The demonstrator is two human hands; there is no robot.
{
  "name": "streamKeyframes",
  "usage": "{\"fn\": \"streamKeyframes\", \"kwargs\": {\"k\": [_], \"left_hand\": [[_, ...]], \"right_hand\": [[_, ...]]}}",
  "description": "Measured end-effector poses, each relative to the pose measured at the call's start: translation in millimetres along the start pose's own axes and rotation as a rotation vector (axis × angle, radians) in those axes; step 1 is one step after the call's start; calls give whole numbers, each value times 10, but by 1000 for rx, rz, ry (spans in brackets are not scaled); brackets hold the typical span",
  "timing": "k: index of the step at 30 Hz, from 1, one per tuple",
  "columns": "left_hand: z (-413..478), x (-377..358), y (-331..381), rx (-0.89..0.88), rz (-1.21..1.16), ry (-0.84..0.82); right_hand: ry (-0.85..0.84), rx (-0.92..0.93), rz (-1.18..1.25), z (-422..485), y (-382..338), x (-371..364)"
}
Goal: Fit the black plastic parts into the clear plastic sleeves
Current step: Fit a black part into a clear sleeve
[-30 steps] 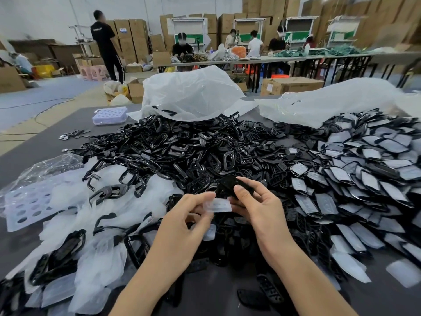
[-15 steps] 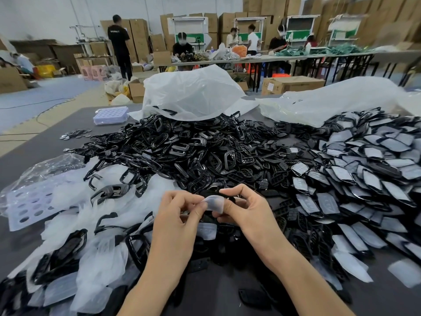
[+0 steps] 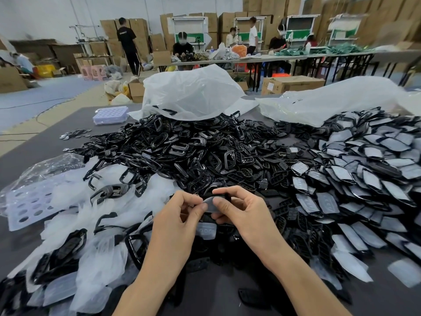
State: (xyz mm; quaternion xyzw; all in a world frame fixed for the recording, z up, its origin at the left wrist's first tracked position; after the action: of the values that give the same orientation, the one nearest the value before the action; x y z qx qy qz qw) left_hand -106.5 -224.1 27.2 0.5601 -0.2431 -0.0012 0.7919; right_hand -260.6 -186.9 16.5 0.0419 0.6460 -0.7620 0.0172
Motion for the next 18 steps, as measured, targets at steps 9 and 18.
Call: {"fn": "streamKeyframes", "kwargs": {"k": [9,18], "left_hand": [[0,-120,49,52,-248,-174],[12,-170,-15,84,-371,-189]], "right_hand": [[65,34,-40,-14,-5,55],[66,23,8,3,32,61]]}}
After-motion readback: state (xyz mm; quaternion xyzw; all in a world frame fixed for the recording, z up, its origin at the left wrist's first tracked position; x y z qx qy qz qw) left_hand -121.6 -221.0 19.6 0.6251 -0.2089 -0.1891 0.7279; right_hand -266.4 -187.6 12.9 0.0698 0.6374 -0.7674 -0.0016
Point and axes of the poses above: each hand's wrist, its own z-axis towards the middle knuckle, its own x-axis out of the back of the hand, y = z × x, the point moved 7 cm from there along z, towards the middle knuckle, and after that the axes turned 11 degrees about -y, right-handed, at the moved point
